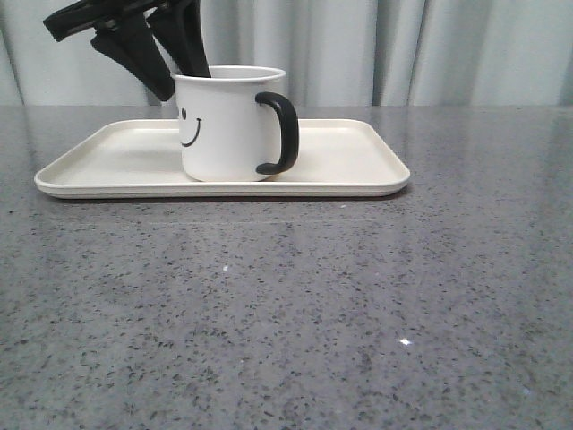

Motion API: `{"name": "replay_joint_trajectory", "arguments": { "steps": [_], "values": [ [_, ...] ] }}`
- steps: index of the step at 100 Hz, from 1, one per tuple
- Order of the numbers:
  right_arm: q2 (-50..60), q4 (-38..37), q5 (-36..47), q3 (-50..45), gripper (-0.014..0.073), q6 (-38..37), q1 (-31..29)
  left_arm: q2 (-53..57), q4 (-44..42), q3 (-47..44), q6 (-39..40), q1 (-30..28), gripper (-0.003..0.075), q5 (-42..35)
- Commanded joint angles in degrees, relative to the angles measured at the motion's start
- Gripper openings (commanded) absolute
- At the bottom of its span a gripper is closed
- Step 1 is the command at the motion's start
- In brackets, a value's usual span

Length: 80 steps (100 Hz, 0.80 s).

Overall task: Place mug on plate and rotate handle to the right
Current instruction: 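Lower the mug onto the tray and open the left gripper, then raise the left gripper away from the mug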

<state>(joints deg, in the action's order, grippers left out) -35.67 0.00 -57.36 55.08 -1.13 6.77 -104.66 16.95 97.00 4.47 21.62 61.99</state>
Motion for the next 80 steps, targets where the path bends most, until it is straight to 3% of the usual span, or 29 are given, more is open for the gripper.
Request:
{"name": "replay_joint_trajectory", "arguments": {
  "steps": [1, 15, 51, 80],
  "values": [
    [-0.46, 0.00, 3.90, 1.93, 0.0498, 0.12, -0.30, 2.93, 1.62, 1.86, -0.21, 0.52, 0.0365, -1.93],
    [-0.46, 0.00, 3.90, 1.93, 0.0498, 0.12, -0.30, 2.93, 1.75, 2.22, -1.15, 0.52, 0.0412, -2.05],
    [-0.46, 0.00, 3.85, 1.93, 0.0498, 0.12, -0.30, 8.03, 0.57, 3.47, -2.23, 0.52, 0.0410, -8.08],
    [-0.46, 0.00, 3.85, 1.93, 0.0498, 0.12, -0.30, 20.46, -5.69, -7.53, -2.28, -0.21, 0.0410, -13.54]
  ]
}}
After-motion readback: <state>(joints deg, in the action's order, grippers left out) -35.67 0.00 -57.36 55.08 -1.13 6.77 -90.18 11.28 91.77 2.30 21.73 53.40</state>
